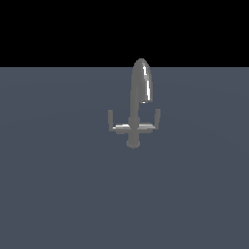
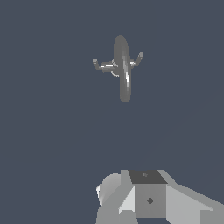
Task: Turn on the faucet by rotating a designated handle.
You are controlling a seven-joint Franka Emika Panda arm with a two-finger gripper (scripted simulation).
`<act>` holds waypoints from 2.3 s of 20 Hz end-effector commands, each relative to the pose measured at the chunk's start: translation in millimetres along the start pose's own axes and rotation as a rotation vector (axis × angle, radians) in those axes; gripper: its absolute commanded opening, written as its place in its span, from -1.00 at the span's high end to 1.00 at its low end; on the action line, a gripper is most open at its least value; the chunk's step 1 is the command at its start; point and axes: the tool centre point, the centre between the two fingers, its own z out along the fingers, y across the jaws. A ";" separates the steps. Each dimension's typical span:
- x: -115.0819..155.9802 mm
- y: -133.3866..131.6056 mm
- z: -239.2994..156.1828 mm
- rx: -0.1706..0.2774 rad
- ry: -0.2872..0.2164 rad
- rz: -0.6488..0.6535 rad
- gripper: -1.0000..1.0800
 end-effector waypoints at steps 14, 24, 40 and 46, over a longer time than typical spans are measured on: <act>75.2 37.8 35.9 0.247 -0.115 0.109 1.00; 125.7 63.1 73.7 0.435 -0.200 0.186 1.00; 191.4 91.3 146.9 0.727 -0.332 0.297 1.00; 212.9 97.7 179.0 0.841 -0.385 0.340 1.00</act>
